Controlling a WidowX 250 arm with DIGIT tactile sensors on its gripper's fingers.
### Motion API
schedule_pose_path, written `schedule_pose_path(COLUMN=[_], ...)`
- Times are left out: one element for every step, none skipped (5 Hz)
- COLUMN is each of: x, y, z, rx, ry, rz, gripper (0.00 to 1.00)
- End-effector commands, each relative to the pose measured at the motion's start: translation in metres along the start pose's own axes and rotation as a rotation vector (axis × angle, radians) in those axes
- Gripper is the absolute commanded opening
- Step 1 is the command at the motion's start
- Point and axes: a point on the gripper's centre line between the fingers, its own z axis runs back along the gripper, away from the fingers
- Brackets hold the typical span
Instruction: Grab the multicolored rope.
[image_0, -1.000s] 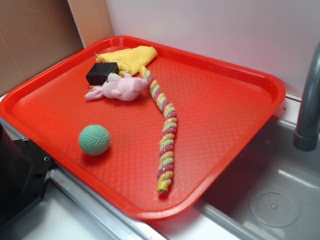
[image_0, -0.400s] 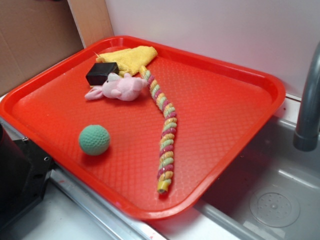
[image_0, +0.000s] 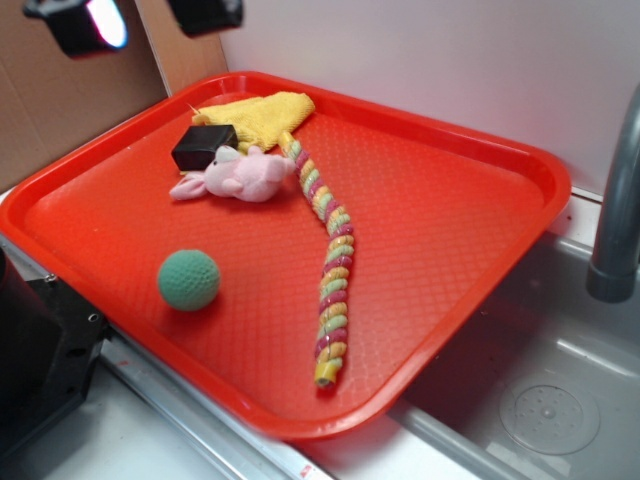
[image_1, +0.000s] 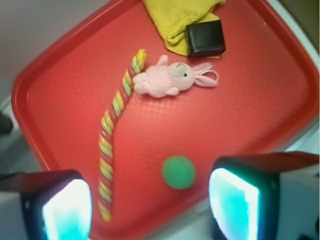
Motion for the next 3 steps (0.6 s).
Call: schedule_pose_path(x=[0.017,0.022,0.022], y=[-0.030,-0.037,-0.040], z=[-0.050,-0.080,-0.108], rx=[0.012,0.023,0.065], ry=[-0.058,-0.058,-0.091], rz=[0.188,0.254,0.273], gripper=[1.00,1.00,1.00])
